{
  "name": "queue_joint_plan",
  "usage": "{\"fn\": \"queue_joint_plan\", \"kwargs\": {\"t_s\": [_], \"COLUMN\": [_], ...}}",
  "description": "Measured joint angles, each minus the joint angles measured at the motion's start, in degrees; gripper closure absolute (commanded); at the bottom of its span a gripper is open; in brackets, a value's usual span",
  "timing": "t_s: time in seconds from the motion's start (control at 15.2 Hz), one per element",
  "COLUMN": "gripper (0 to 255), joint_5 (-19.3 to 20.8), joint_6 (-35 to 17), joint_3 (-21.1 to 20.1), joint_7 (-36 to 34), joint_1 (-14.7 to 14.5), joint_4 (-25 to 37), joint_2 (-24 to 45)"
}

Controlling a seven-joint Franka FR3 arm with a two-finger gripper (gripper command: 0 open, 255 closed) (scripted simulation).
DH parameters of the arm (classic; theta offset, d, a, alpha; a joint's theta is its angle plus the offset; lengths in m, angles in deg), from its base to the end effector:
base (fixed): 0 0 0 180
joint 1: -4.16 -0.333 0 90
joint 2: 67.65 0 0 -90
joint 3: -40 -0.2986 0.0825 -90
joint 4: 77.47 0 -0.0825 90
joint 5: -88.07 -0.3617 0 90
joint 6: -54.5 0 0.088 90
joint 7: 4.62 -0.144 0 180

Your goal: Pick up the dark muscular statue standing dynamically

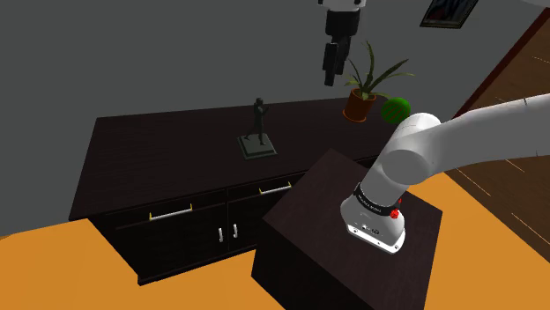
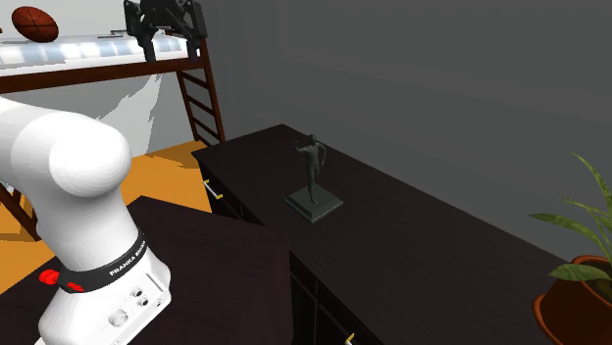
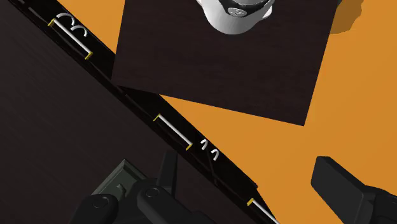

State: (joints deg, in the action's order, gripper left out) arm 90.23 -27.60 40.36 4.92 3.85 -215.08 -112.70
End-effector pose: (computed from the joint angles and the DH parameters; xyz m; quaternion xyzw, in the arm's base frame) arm 0.2724 -0.0064 0.5111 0.9923 0.0826 -0.0922 0.0090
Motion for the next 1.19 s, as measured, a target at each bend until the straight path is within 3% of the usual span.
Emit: {"fn": "queue_joint_plan", "kwargs": {"t_s": [0.13,0.53,1.19], "gripper": [0,0,0], "joint_5": [0.2,2.7,5.6], "joint_6": [-0.7,-10.2,-25.4], "joint_3": [0.2,2.3,5.8], "joint_7": [0.2,2.7,7.0], "joint_1": [0.1,0.8,2.1], "joint_4": [-0.1,-0.6,6.3], "joint_2": [0.6,9.3,30.2]}}
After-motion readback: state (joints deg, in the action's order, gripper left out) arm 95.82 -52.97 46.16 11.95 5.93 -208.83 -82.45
